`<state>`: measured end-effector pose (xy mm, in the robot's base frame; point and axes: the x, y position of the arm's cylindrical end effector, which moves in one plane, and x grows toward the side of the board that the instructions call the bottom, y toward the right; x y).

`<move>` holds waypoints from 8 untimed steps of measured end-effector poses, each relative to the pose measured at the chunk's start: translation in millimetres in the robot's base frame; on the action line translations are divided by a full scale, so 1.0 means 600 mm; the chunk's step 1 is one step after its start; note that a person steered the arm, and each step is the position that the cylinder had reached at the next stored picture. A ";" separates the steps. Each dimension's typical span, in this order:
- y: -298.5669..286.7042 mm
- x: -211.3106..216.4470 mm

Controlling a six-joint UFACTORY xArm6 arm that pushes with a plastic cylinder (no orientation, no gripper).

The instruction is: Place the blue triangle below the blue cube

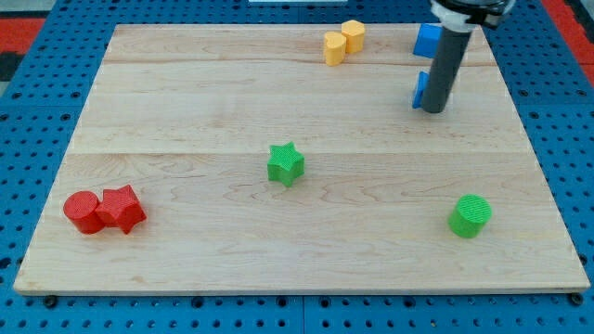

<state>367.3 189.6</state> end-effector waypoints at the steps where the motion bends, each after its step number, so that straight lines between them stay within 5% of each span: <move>1: 0.031 -0.033; 2: 0.039 -0.079; 4: 0.025 0.037; 8: -0.051 -0.115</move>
